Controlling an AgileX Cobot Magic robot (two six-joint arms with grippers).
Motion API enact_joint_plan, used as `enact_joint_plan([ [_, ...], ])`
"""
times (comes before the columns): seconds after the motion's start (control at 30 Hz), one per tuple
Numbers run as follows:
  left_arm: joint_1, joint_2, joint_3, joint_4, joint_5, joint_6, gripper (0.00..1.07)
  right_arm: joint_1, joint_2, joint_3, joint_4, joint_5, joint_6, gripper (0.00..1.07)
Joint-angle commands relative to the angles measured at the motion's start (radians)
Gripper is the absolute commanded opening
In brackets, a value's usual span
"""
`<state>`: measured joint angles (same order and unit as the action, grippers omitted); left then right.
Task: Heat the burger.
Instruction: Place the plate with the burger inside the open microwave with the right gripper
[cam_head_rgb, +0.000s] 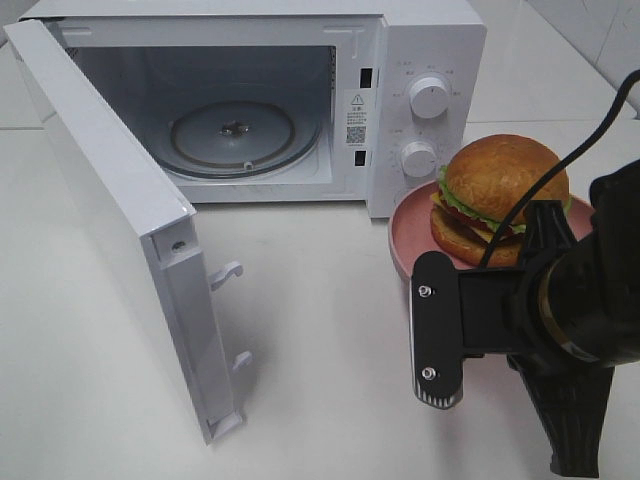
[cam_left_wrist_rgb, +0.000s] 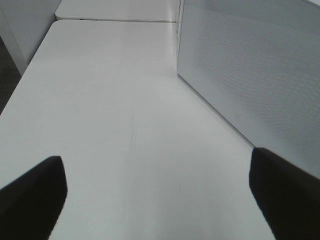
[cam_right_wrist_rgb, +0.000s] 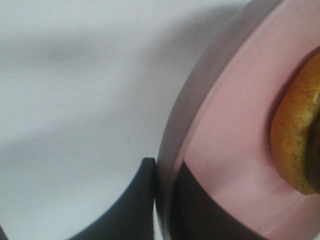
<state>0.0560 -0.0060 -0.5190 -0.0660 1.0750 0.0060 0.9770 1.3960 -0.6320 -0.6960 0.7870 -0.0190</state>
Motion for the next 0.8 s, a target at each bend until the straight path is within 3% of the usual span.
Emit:
enact_joint_plan([
  [0.03,-0.004,-0.006,0.003,-0.006,-0.009,0.001,0.91,0.004,-0.012,-0.001,-0.055,-0.012,-0.036,0.00],
  [0.8,-0.004,-0.006,0.003,-0.006,-0.009,0.001,0.91,0.000,-0.012,-0.001,-0.080,-0.255,-0.356,0.00],
])
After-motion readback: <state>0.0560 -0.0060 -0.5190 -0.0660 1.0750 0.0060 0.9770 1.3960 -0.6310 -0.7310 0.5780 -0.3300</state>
